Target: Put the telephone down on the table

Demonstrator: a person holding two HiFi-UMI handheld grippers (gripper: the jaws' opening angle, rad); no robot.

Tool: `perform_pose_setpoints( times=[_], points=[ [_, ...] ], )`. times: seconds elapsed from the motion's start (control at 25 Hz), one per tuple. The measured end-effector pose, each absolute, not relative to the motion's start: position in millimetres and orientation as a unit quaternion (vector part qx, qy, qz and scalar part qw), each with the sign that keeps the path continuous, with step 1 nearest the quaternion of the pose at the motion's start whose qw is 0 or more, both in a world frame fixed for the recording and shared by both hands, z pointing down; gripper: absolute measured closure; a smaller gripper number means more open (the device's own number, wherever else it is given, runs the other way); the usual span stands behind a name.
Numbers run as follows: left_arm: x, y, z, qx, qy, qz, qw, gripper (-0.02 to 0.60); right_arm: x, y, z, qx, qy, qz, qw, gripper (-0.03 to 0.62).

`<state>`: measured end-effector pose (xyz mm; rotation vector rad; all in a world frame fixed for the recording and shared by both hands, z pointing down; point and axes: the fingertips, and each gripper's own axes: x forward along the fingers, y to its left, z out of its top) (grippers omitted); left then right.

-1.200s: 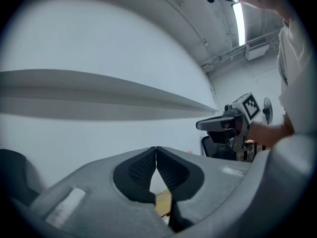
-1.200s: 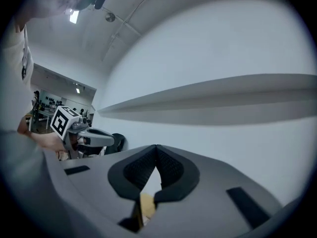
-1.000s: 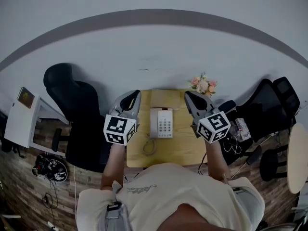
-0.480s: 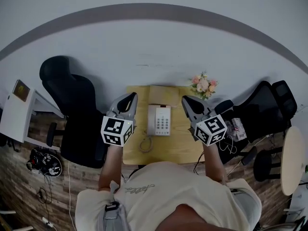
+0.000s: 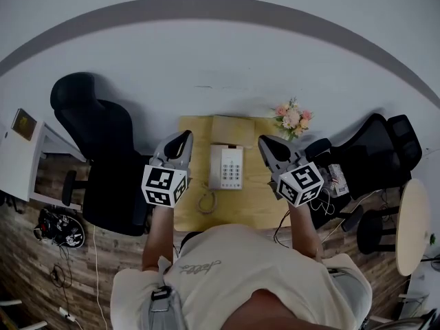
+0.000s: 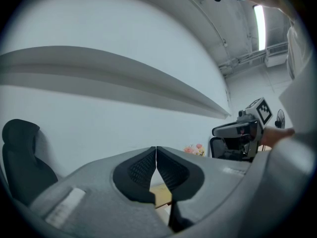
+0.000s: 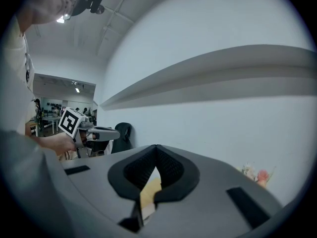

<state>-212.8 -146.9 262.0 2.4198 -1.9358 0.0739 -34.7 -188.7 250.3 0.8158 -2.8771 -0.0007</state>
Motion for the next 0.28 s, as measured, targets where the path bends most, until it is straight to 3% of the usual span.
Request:
perform_pose_setpoints(
  times=[0.28],
  points=[
    [-231, -153, 267, 0.777, -0.629, 0.024, 0.018, 0.565, -48, -199, 254, 0.278, -0.957, -0.005, 0.078, 0.591]
  ],
)
